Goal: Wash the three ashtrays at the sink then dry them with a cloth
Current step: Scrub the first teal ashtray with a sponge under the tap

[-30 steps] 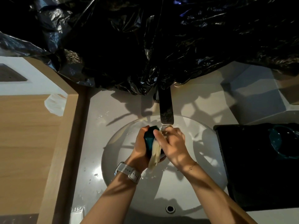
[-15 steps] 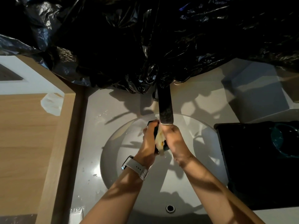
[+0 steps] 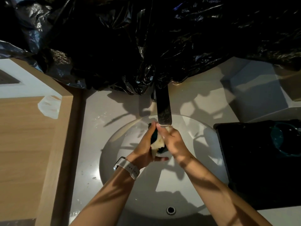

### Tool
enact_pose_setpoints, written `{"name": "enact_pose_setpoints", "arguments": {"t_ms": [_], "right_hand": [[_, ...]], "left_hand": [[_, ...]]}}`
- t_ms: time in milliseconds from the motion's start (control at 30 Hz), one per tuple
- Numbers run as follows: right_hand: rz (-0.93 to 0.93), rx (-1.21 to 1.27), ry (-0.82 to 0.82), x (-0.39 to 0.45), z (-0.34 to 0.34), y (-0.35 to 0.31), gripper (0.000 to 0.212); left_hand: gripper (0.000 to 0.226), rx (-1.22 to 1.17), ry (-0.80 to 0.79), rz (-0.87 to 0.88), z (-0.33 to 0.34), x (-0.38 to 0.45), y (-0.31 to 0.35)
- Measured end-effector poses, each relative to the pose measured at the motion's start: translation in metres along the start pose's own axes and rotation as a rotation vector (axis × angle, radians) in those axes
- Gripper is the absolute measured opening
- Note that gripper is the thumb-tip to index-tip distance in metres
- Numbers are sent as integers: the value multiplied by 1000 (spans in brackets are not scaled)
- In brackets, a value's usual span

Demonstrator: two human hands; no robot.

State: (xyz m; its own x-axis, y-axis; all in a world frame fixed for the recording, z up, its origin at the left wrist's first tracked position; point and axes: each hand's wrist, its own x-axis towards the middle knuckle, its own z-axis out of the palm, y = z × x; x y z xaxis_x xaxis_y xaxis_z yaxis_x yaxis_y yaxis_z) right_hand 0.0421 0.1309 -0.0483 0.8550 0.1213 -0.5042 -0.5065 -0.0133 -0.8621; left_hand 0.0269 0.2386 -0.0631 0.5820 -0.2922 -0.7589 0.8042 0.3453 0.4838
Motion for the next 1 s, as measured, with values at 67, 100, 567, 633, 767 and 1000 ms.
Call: {"name": "enact_pose_setpoints", "arguments": {"t_ms": [67, 100, 567, 633, 767, 1000], "right_hand": [[-15, -60, 19, 3, 10, -4, 33], [-15, -96, 15, 3, 12, -4, 33], [-34, -80, 141, 4, 12, -3, 32], [-29, -232, 140, 3, 14, 1, 30], [-218, -415, -175, -1, -3, 1, 34], [-255, -529, -263, 5, -13, -5, 47]], "left_hand": [[65, -12, 47, 43, 4, 0, -1], [66, -38, 64, 40, 3, 1, 2], [83, 58, 22, -116, -9, 3, 3], [72, 48, 53, -35, -6, 0, 5], [63, -217, -14, -177, -19, -1, 21], [63, -140, -46, -158, -20, 2, 21]]}}
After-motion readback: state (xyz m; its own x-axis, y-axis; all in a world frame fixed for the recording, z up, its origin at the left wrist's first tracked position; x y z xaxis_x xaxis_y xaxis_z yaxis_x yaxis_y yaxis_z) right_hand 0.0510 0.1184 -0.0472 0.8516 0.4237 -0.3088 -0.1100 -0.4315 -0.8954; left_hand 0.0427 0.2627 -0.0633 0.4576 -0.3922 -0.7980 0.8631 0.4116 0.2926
